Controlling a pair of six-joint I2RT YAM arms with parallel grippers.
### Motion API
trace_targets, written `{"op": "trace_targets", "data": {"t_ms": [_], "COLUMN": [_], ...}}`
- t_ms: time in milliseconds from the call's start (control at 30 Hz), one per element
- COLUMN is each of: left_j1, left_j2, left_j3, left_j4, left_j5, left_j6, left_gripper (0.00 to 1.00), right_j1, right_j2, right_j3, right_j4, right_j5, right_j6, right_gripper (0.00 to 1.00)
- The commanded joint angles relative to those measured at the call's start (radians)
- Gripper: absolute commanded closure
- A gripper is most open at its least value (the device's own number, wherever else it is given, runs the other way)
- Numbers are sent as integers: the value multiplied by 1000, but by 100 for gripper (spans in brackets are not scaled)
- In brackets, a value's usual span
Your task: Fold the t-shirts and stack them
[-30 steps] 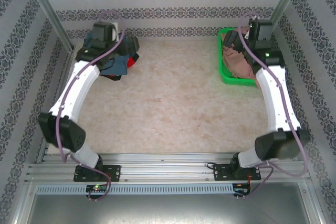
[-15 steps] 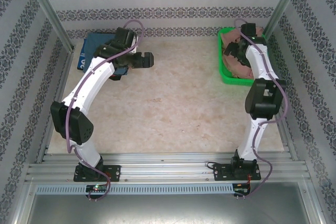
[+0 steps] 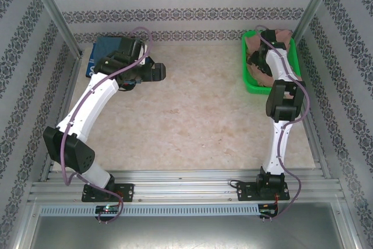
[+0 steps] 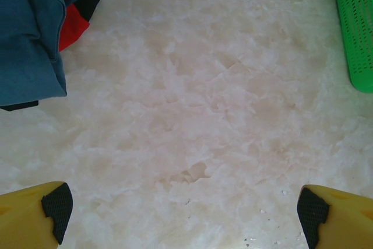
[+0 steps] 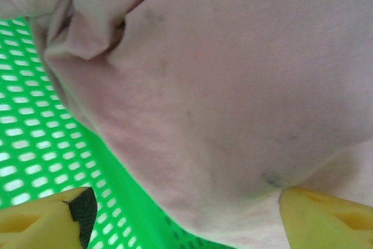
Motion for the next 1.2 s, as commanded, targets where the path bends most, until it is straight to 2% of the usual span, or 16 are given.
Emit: {"op": "trace_targets", "data": {"t_ms": [0, 100, 267, 333, 433, 467, 533, 633, 767, 900, 1067, 1167], "left_j1": [5, 12, 30, 40, 55, 61, 73, 91, 112, 184, 264, 310], "left_j2": [-31, -32, -35, -37, -54, -59, -74, -101, -120, -125, -85, -45], "left_j3": [-26, -40, -64, -78, -112, -127, -151, -184, -201, -165, 16, 167], "left_j4": [39, 55, 85, 98, 125, 135, 145, 159, 179, 223, 239, 213], "left_j5": [-18, -11, 13, 25, 28, 34, 34, 29, 26, 57, 49, 26], "left_j6": [12, 11, 13, 13, 6, 5, 5, 7, 15, -31, -36, -23], "left_gripper": [0, 0, 0, 0, 0, 0, 0, 0, 0, 0, 0, 0], "right_j1": [-12, -15, -15, -15, -17, -16, -15, 14, 47, 98, 222, 303], "right_j2": [24, 34, 77, 87, 75, 64, 17, -132, -319, -419, -375, -371], "right_j3": [-15, -36, 13, 25, 26, 29, 45, 29, 93, 284, 681, 735], "right_j4": [-42, -28, -54, -60, -32, -25, -2, 128, 243, 292, 290, 334], "right_j5": [100, 106, 124, 127, 112, 113, 104, 94, -9, -230, -551, -663], "right_j6": [10, 11, 1, 1, -5, -8, -11, -79, -115, -106, 28, 139], "right_gripper": [21, 27, 45, 60, 92, 100, 100, 100, 100, 100, 100, 100]}}
